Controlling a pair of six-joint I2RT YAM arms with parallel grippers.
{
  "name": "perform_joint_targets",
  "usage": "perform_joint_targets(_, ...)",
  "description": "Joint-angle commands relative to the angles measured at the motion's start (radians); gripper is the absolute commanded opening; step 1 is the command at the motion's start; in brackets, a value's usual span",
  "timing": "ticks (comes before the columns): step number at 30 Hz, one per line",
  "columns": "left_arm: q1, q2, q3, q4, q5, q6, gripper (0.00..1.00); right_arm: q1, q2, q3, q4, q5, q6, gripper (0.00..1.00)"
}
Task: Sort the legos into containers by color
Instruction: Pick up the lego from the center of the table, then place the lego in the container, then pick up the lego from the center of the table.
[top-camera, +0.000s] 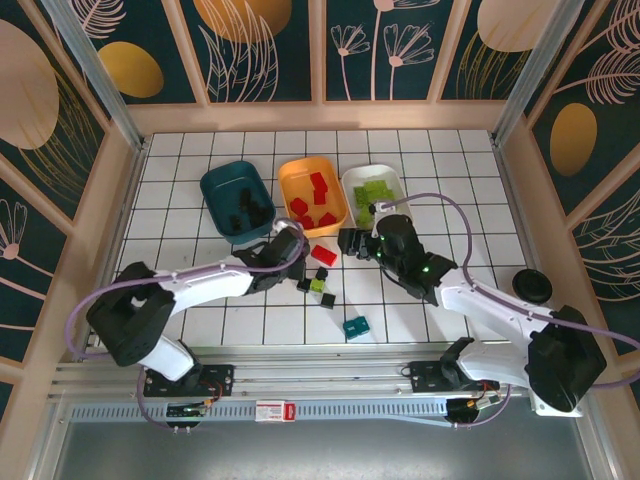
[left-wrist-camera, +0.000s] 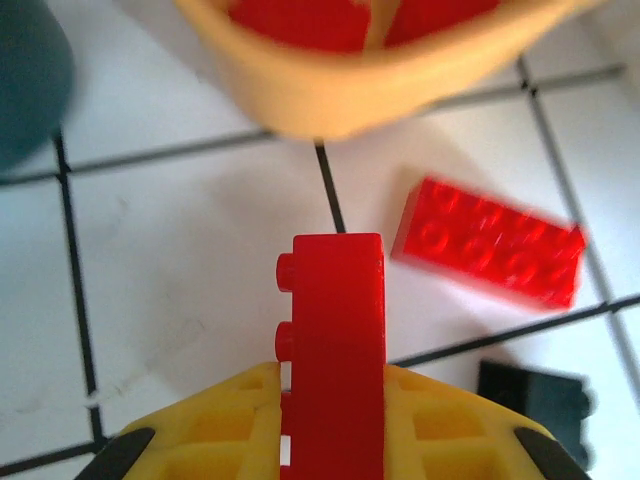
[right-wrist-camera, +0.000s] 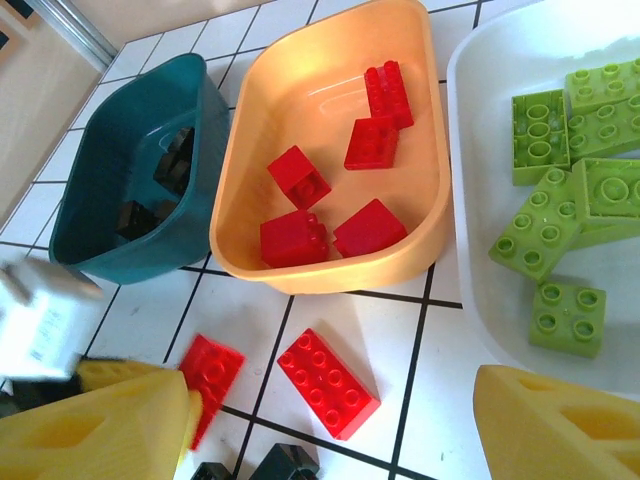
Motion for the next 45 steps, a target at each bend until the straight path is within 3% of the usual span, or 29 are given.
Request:
perform_joint_targets(1, 0.078, -0.023, 0.117, -0.010, 0.029, 0.032, 0.00, 0.008, -0.022, -0.033, 0.011, 0.003, 0.028, 0.75)
perform_joint_targets(16, 0.215, 0.499, 0.733, -0.157, 0.060, 0.092, 0.00, 0.085, 0.009, -0.118, 0.010, -0.049, 0.047, 0.75)
perform_joint_targets(20, 0.220, 0.506, 0.784, -0.180, 0.076, 0.093, 0.23, 0.137, 0.071, -0.118, 0.039, -0.011, 0.077, 0.76)
perform_joint_targets(24, 0.218, 0.370, 0.695, -0.123, 0.139, 0.067, 0.49, 0.165, 0.149, -0.100, 0.101, 0.026, 0.118, 0.78)
perform_joint_targets(30, 0.162, 0.044, 0.389, -0.004, 0.164, 0.025, 0.69, 0.180, 0.298, -0.019, 0.168, 0.099, 0.154, 0.80)
perform_joint_targets(38, 0.093, -0.288, -0.023, 0.044, 0.123, -0.082, 0.80, 0.180, 0.507, 0.143, 0.128, 0.202, 0.144, 0.82)
perform_joint_targets(45, 0.092, -0.467, -0.231, 0.029, 0.114, -0.149, 0.83, 0.168, 0.650, 0.248, 0.052, 0.226, 0.136, 0.82)
